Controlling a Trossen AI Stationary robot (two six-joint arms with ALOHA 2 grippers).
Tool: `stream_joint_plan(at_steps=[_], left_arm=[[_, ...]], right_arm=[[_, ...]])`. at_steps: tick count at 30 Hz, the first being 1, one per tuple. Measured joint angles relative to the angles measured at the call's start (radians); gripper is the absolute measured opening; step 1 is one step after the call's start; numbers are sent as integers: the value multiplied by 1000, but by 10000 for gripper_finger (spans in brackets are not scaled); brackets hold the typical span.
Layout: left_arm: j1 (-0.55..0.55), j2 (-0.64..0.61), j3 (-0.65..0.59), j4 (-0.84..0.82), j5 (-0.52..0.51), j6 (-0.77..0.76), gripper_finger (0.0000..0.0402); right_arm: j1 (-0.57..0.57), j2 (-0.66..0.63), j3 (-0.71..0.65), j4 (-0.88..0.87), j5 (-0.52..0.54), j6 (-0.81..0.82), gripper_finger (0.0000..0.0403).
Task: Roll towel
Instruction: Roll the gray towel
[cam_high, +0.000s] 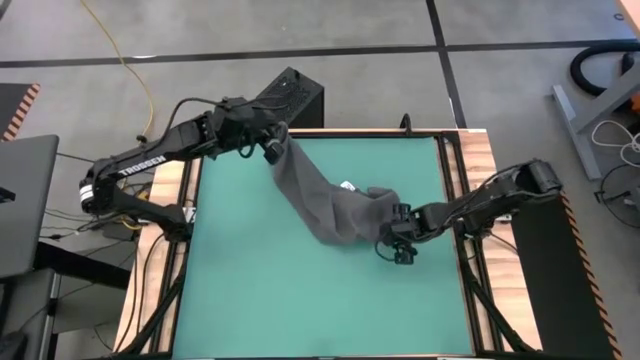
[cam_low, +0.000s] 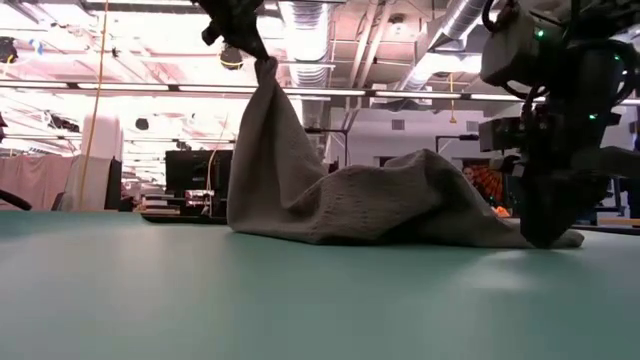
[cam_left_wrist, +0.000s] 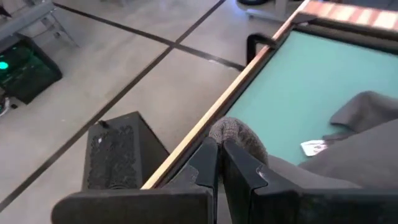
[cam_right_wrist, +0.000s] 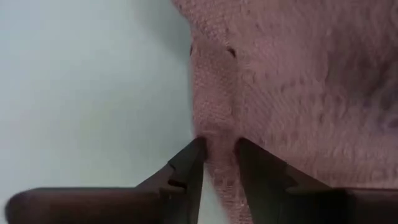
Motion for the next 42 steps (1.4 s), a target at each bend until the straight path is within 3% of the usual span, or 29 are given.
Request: stream_joint_plan(at_steps=[6, 10, 14, 18, 21, 23, 25, 28, 30, 32, 33, 35, 38, 42], left_arm=[[-100, -56, 0, -12, 49, -42, 0], [-220, -107, 0, 36, 90, -48, 0], [-369, -169, 0, 156, 163, -17, 0], [-528, -236, 0, 340, 339, 60, 0], [-647, -264, 0, 470, 471, 169, 0], [-715, -272, 0, 514, 463, 277, 0], [-766, -272, 0, 546, 286, 373, 0], [-781, -253, 0, 557, -195, 513, 0], [-728, -226, 0, 531, -500, 572, 0], [-635, -192, 1, 431, -693, 554, 0], [-589, -180, 1, 345, -740, 508, 0], [-500, -157, 0, 118, -750, 336, 0], [-356, -112, -1, -184, -604, 37, 0], [-237, -32, -88, -340, -437, -142, 0]], right_arm=[[50, 34, 79, -37, 12, -3, 16], [130, -26, 218, -122, 20, -7, 15], [257, -105, 408, -313, 81, -30, 6], [424, -215, 611, -397, 187, -57, 6], [538, -283, 686, -336, 294, -170, 5], [581, -332, 691, -252, 393, -282, 5], [580, -369, 687, -206, 493, -369, 5], [484, -396, 686, -264, 640, -378, 4], [358, -402, 686, -360, 672, -315, 4], [197, -397, 686, -484, 659, -213, 4], [114, -389, 686, -548, 627, -157, 4], [-50, -356, 683, -660, 540, -59, 4], [-268, -300, 672, -726, 349, -3, 6], [-442, -215, 581, -632, 113, -65, 10]])
